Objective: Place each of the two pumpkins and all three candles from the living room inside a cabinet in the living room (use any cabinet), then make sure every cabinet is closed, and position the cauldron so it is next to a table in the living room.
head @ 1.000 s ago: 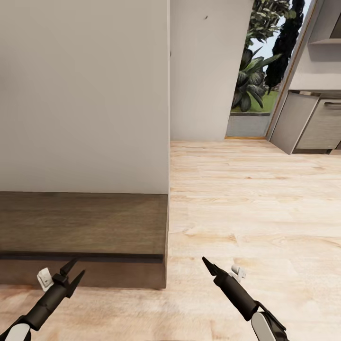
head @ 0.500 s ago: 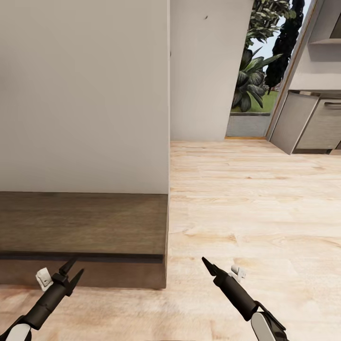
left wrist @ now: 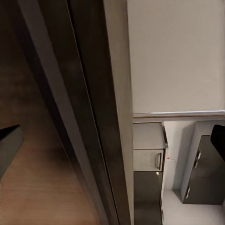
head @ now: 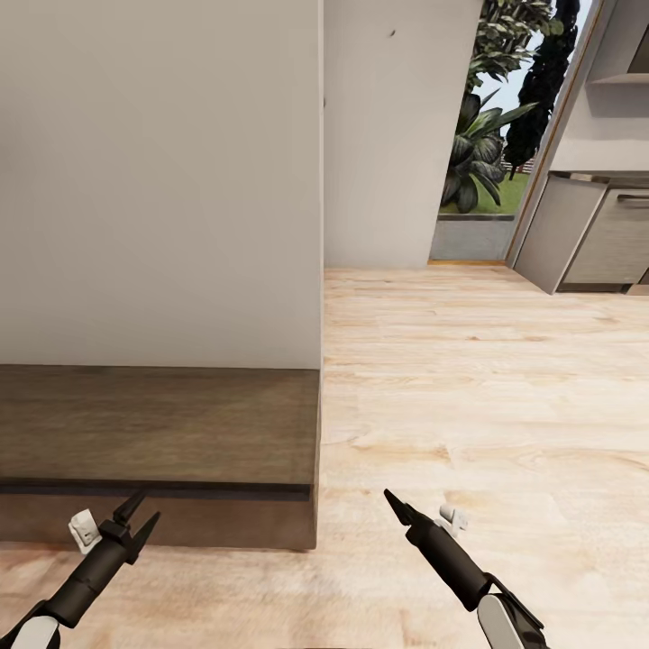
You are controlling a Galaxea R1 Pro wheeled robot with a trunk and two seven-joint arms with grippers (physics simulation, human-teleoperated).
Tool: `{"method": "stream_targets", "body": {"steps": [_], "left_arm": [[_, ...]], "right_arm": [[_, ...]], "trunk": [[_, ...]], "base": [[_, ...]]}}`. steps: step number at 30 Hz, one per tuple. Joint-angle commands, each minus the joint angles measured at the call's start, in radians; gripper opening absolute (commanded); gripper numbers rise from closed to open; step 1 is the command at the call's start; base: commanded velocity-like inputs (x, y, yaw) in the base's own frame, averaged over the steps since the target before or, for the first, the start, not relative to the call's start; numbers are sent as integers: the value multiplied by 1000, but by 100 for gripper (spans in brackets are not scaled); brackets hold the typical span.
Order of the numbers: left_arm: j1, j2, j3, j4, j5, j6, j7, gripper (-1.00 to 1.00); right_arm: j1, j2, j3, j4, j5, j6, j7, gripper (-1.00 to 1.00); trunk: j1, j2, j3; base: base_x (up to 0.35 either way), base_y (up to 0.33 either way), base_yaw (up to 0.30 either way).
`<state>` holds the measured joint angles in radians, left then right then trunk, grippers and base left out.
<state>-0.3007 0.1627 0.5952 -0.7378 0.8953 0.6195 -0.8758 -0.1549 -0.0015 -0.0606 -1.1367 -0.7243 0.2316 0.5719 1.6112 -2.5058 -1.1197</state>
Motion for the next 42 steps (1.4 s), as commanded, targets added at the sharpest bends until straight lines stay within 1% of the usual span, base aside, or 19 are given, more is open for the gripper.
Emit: {"method": "stream_targets", "body": {"steps": [1, 6, 10, 16, 25, 29, 34, 39, 42], "left_arm": [[0, 0, 0, 0, 0, 0, 0, 100], [0, 0, 1, 0, 0, 3, 7, 100], [0, 1, 2, 0, -1, 5, 9, 100], [0, 1, 3, 0, 0, 6, 9, 100], [0, 1, 6, 0, 0, 6, 8, 100], [0, 1, 7, 0, 0, 6, 4, 100], [0, 1, 8, 0, 0, 5, 0, 100], [0, 1, 8, 0, 0, 6, 0, 100], [0, 1, 8, 0, 0, 5, 0, 100]], "right_arm": [[0, 0, 0, 0, 0, 0, 0, 100], [0, 0, -1, 0, 0, 0, -1, 100], [0, 0, -1, 0, 0, 0, -2, 100], [0, 0, -1, 0, -1, 0, -3, 100], [0, 0, -1, 1, -1, 0, -3, 100], [0, 0, 0, 1, -1, 0, -3, 100], [0, 0, 1, 2, -1, 0, -5, 100], [0, 0, 1, 2, -1, 0, -7, 100], [0, 0, 1, 2, -1, 0, -7, 100]], "trunk": [[0, 0, 0], [0, 0, 0], [2, -1, -15], [2, -1, -15], [6, -3, -50], [6, -3, -50], [8, -4, -70], [8, -4, -70], [9, -5, -81]], "base": [[0, 0, 0], [0, 0, 0], [0, 0, 0], [0, 0, 0], [0, 0, 0], [0, 0, 0], [0, 0, 0], [0, 0, 0], [0, 0, 0]]}}
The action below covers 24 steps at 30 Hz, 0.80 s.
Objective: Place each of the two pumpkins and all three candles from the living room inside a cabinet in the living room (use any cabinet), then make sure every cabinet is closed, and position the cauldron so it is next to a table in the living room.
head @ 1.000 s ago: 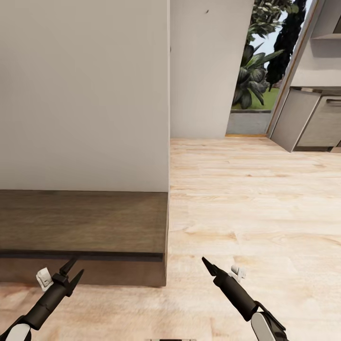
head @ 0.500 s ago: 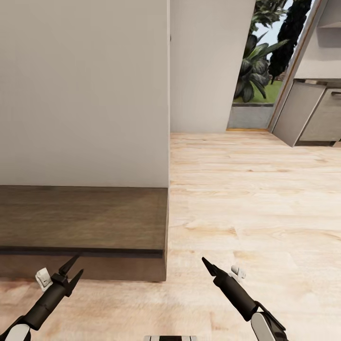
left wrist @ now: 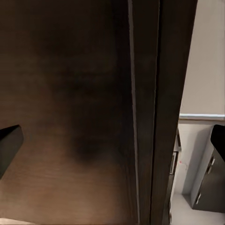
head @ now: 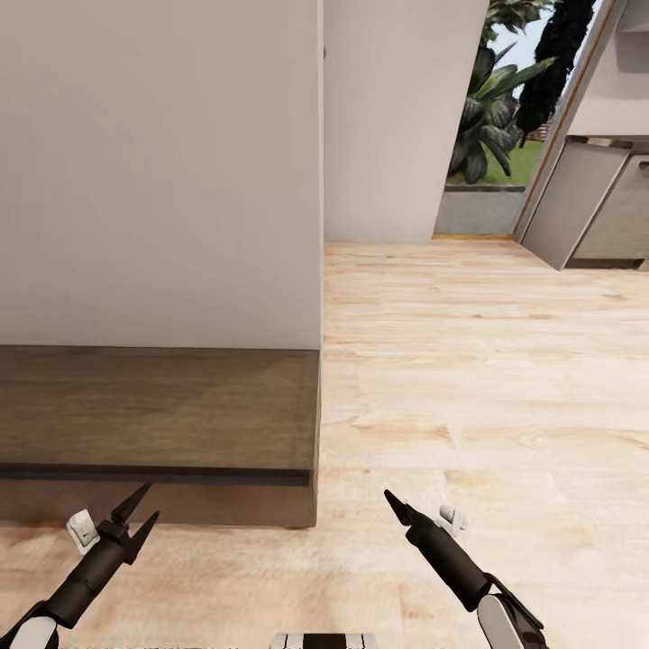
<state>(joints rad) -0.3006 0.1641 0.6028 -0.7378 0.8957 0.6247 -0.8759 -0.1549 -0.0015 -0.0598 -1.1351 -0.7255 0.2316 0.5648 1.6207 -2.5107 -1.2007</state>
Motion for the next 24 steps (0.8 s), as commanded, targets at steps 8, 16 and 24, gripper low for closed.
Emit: {"method": "stream_targets", "body": {"steps": [8, 16, 24], "left_arm": [[0, 0, 0, 0, 0, -1, -1, 100], [1, 0, -1, 1, 0, -9, -33, 100], [2, 0, -1, 2, -1, -11, -74, 100]], "right_arm": [[0, 0, 0, 0, 0, 0, 0, 100], [0, 0, 0, 3, 0, 0, 0, 100], [0, 0, 0, 3, 0, 0, 0, 100]], "trunk": [[1, -1, -8], [1, -1, -8], [1, -1, -8]], "base": [[0, 0, 0], [0, 0, 0], [0, 0, 0]]}}
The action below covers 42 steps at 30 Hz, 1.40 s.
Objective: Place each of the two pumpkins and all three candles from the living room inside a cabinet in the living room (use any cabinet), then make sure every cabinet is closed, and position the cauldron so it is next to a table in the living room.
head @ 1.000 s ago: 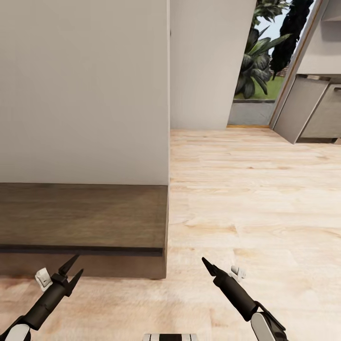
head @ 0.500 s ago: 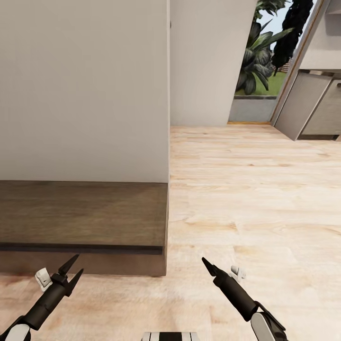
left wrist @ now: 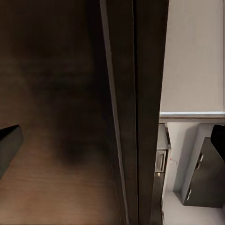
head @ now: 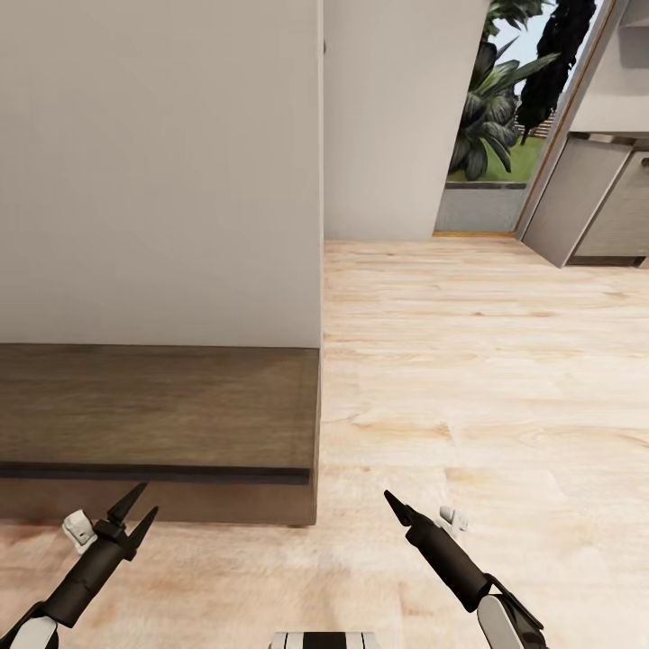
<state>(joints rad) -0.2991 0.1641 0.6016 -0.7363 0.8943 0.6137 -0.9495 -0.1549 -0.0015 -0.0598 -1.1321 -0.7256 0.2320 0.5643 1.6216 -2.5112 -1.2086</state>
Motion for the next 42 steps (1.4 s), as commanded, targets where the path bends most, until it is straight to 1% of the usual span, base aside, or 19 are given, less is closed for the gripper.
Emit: {"method": "stream_targets", "body": {"steps": [1, 24, 42], "left_arm": [[0, 0, 0, 0, 0, 0, 0, 100], [0, 0, 2, 0, 0, -4, 8, 100], [0, 2, 3, 0, 2, -1, 8, 100]], "right_arm": [[0, 0, 0, 0, 0, 0, 0, 100], [0, 0, 0, 0, 0, 1, 0, 100], [0, 0, 2, 0, 0, 1, -1, 100]], "trunk": [[0, 0, 0], [0, 0, 0], [0, 0, 0]], "base": [[0, 0, 0], [56, 0, 0], [5, 0, 0]]}}
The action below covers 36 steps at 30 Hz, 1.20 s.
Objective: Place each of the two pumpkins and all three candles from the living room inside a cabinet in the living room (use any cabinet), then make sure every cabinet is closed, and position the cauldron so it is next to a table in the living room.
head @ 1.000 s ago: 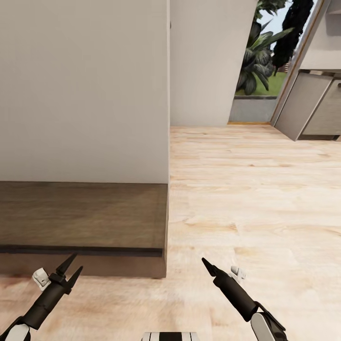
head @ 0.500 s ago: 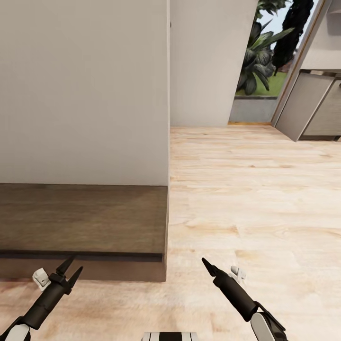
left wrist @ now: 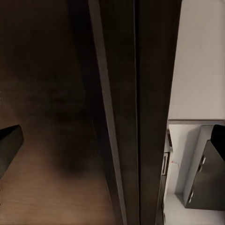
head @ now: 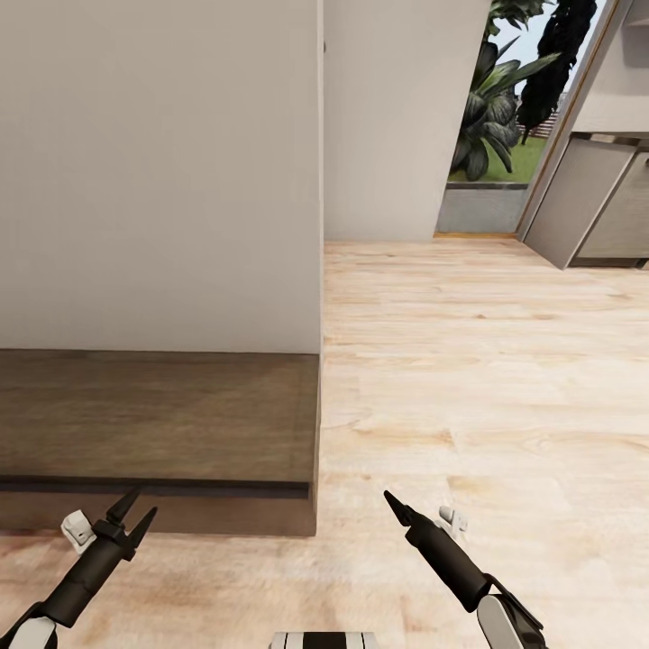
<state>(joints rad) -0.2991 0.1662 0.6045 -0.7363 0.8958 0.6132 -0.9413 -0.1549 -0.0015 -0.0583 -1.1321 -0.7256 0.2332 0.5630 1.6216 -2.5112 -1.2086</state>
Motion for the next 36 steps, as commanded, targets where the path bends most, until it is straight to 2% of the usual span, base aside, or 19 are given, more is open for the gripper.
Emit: {"method": "stream_targets", "body": {"steps": [1, 36], "left_arm": [[0, 1, 0, 0, 0, 0, 0, 100], [0, 3, 0, 0, 0, 0, 5, 100]], "right_arm": [[0, 0, 0, 0, 0, 0, 0, 100], [0, 0, 0, 9, 0, 0, 0, 100]], "trunk": [[0, 0, 0], [0, 0, 0]], "base": [[0, 0, 0], [12, 0, 0]]}}
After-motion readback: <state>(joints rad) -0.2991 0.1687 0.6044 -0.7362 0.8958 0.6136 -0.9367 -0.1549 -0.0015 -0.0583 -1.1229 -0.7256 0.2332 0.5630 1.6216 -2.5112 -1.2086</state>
